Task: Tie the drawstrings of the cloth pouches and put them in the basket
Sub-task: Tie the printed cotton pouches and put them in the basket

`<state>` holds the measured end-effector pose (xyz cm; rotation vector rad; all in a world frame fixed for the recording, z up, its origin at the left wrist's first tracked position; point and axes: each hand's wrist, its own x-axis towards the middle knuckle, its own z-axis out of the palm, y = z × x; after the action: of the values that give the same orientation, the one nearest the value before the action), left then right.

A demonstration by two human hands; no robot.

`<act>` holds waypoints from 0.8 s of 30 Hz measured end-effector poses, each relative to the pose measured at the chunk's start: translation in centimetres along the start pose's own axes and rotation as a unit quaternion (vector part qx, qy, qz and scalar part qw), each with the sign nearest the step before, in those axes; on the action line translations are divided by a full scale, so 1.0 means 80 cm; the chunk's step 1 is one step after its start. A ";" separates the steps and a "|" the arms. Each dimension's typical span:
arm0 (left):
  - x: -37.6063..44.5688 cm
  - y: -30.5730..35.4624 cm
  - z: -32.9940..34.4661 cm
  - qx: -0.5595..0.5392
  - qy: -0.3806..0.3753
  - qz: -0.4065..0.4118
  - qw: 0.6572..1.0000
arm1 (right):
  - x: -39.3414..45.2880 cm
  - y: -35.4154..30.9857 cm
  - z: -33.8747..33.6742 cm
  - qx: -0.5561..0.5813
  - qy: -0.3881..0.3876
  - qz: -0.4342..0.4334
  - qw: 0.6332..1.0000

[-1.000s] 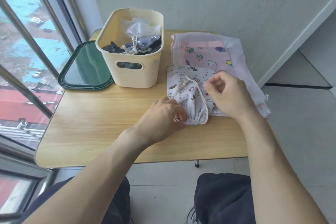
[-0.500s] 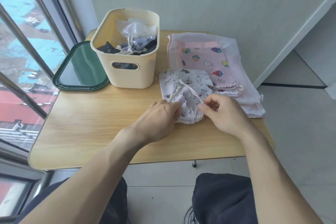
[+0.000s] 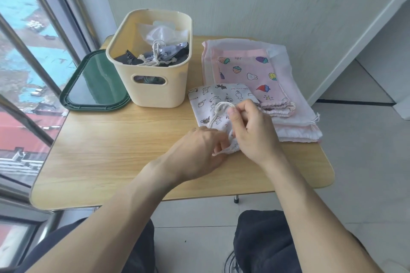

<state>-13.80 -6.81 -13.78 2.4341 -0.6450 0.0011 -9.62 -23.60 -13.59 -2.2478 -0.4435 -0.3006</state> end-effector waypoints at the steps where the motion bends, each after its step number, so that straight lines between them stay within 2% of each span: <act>1: 0.001 0.002 -0.001 -0.005 -0.001 -0.011 1.000 | 0.002 0.001 0.004 -0.019 -0.007 0.003 1.000; 8: 0.003 -0.010 -0.019 0.055 0.032 -0.093 0.994 | 0.006 0.007 0.006 -0.058 -0.075 0.037 0.995; 10: 0.003 -0.010 -0.028 0.042 0.008 -0.105 0.994 | 0.006 0.009 0.003 -0.040 -0.088 0.054 0.994; 12: 0.004 -0.011 -0.046 -0.042 -0.065 -0.149 0.986 | 0.006 0.011 -0.001 -0.024 -0.108 0.067 0.992; 14: 0.000 -0.012 -0.072 -0.215 -0.125 -0.186 0.950 | 0.006 0.013 -0.006 -0.013 -0.135 0.078 0.988; 15: -0.001 -0.015 -0.083 -0.308 -0.117 -0.183 0.926 | 0.007 0.012 -0.009 -0.012 -0.152 0.082 0.985; 17: 0.000 -0.024 -0.094 -0.442 -0.013 -0.170 0.880 | 0.010 0.015 -0.014 -0.006 -0.189 0.084 0.978; 19: 0.007 -0.028 -0.087 -0.512 0.106 -0.197 0.830 | 0.012 0.013 -0.018 0.019 -0.221 0.088 0.971; 20: 0.012 -0.027 -0.079 -0.531 0.136 -0.210 0.810 | 0.013 0.014 -0.019 0.040 -0.239 0.088 0.966; 24: 0.027 -0.016 -0.046 -0.566 0.131 -0.219 0.784 | 0.010 0.010 -0.037 0.125 -0.323 0.093 0.934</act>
<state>-10.79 -4.82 -11.22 1.2932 0.1089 -0.1820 -8.80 -26.20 -11.95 -2.0722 -0.5615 0.5848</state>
